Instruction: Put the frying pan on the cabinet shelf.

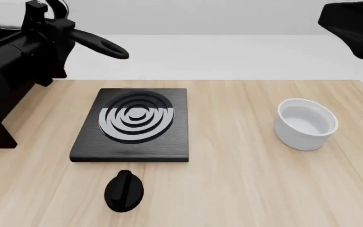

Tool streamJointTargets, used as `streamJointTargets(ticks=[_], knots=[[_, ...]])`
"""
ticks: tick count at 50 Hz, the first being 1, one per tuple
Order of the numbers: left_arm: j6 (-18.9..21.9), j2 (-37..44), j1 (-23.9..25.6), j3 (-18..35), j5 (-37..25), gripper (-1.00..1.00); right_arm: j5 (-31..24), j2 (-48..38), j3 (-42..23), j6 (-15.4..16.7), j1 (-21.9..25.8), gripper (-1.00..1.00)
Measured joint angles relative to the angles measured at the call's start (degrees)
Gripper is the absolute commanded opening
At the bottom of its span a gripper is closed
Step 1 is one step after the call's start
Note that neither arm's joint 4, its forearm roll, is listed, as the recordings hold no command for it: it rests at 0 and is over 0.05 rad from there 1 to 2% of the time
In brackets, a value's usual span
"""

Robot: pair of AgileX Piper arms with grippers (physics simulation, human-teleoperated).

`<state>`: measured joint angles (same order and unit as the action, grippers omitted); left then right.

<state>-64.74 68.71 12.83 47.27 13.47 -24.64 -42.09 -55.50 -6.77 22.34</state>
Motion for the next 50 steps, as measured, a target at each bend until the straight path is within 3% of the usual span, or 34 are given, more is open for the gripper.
streamJointTargets(ticks=[11,30,50], knots=[[-2.43,4.75,-5.19,4.97,0.01,-1.0,0.59,2.62,3.01,-0.96,-1.16,1.0],[-6.37,14.88,-11.92,18.04,-2.16,-1.0,1.77,3.88,7.15,-2.24,-2.49,1.0],[-10.91,22.88,-18.23,23.31,0.67,-1.0,0.43,4.07,6.26,-2.47,-5.71,1.0]])
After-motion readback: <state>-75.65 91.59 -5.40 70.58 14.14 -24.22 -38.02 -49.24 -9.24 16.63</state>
